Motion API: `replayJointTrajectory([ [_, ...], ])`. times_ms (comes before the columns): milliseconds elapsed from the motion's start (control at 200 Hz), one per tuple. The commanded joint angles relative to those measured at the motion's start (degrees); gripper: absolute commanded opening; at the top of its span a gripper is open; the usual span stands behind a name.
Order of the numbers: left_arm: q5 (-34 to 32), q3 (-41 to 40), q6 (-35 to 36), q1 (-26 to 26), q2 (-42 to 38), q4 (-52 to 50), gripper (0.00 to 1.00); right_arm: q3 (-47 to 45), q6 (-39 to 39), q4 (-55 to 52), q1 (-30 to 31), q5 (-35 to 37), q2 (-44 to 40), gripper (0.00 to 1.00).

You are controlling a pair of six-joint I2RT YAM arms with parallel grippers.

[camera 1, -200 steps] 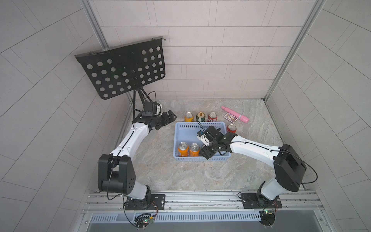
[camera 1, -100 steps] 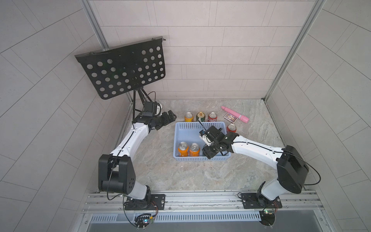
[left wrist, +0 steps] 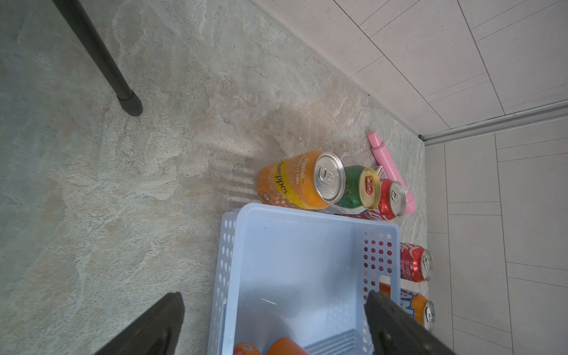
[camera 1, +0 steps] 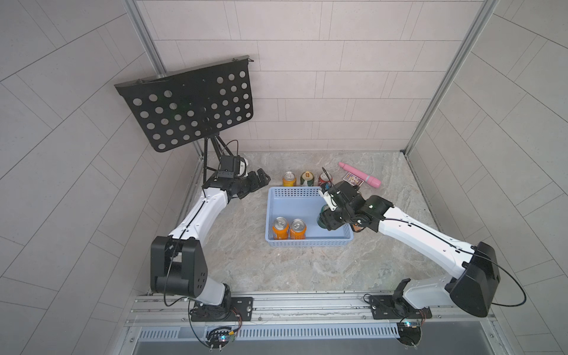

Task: Take out the drinks from the basket
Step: Pick up the drink from the basket, then place the drink at the center of the board.

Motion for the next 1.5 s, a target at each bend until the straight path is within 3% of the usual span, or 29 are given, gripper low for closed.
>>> replayJointTrajectory([
  [0, 0.46, -0.43, 0.62, -0.33, -1.76, 0.38, 1.00, 2.62, 0.69, -1.40, -0.33, 2.39, -3.50, 0.38],
  [390, 0.47, -0.53, 0.55, -0.31, -1.95, 0.48, 1.00, 2.41, 2.29, -4.33, 1.52, -1.03, -8.95, 0.35],
  [926, -0.50, -0.97, 1.41, -0.68, -2.54, 0.82, 1.00, -8.44, 10.49, -3.02, 15.79, 4.43, -18.39, 0.34],
  [1336, -4.00, -1.05, 3.70, -3.30, -5.18, -1.66, 1.00, -17.44, 11.87, 5.10, 20.79, 7.28, -16.24, 0.34],
  [1496, -4.63, -6.08, 1.23, -3.44, -10.35, -1.36, 1.00, -19.57, 11.80, 7.94, 21.04, 6.91, -14.37, 0.34],
])
